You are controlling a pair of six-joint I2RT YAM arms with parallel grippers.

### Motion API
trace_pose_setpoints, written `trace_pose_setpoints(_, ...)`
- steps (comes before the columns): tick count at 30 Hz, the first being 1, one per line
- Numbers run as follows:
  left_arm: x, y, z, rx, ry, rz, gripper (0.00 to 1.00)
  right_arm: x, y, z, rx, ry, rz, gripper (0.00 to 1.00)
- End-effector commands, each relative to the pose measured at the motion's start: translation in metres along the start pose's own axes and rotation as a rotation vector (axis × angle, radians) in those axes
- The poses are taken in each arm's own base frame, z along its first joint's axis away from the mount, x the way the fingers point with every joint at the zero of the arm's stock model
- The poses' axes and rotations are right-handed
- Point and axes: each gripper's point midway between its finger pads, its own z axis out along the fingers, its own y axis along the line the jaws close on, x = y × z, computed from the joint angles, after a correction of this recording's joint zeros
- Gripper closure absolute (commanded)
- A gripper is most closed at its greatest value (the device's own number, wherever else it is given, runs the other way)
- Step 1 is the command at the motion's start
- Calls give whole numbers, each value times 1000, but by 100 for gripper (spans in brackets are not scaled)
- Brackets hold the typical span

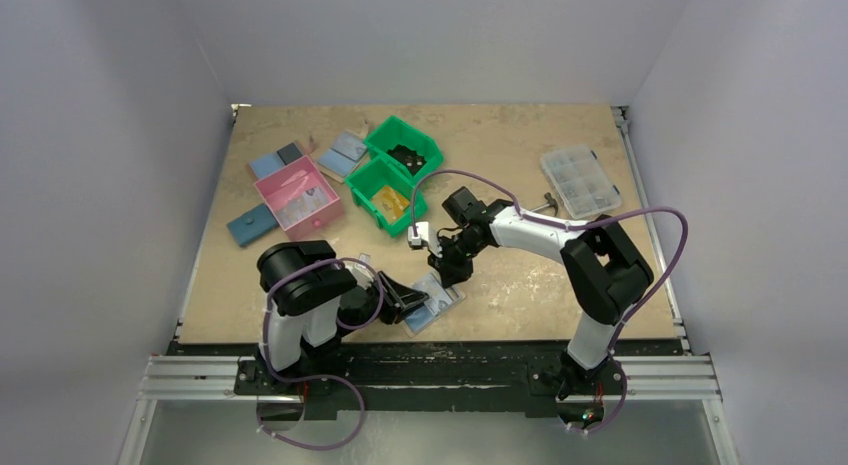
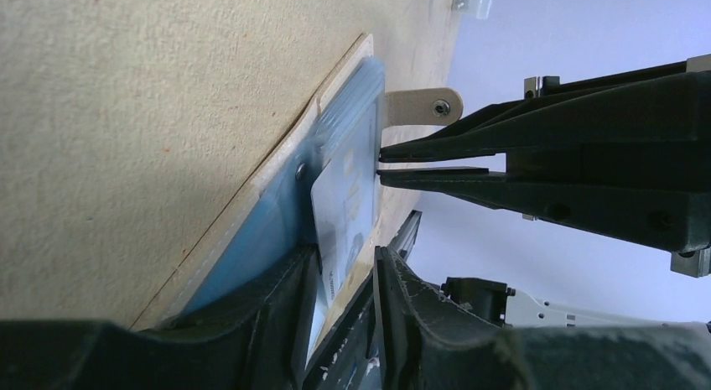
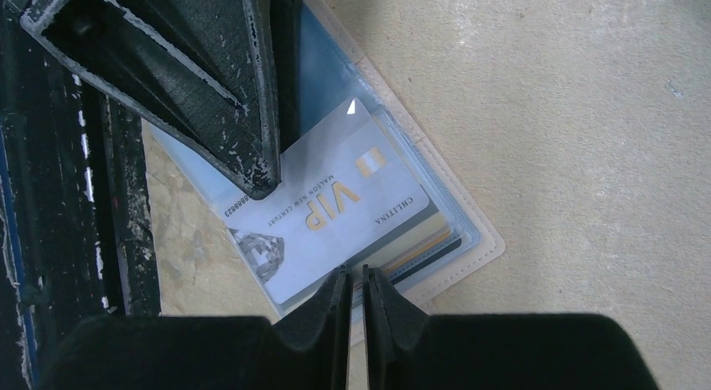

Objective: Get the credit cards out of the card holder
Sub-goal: Remove the credit card from the card holder.

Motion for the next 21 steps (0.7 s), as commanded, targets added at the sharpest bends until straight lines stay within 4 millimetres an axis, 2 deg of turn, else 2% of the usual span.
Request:
trace_pose_setpoints(1, -5, 4, -10, 44, -42, 108, 61, 5, 0, 1, -8, 19, 4, 83)
trace_pose_setpoints(5, -7, 4, -6, 43, -53, 94, 62, 5, 2, 3, -21, 18, 10, 87)
trace_pose_setpoints(8, -10, 0, -4, 55, -65, 91, 66, 6, 4, 5, -32, 20, 13, 92)
trace_pose_setpoints(13, -13, 1, -4, 52, -83, 106, 93, 7, 6, 6, -44, 27, 12, 96)
trace_pose_setpoints(15, -15, 4, -4, 42, -93, 123, 100, 7, 5, 6, -40, 28, 11, 96)
trace_pose_setpoints(19, -18, 11, -9, 19, -106, 168, 100, 6, -2, 5, -4, 30, 13, 95)
trace_pose_setpoints(21, -19, 19, -21, -12, -113, 196, 100, 5, -5, 5, 17, 31, 31, 95)
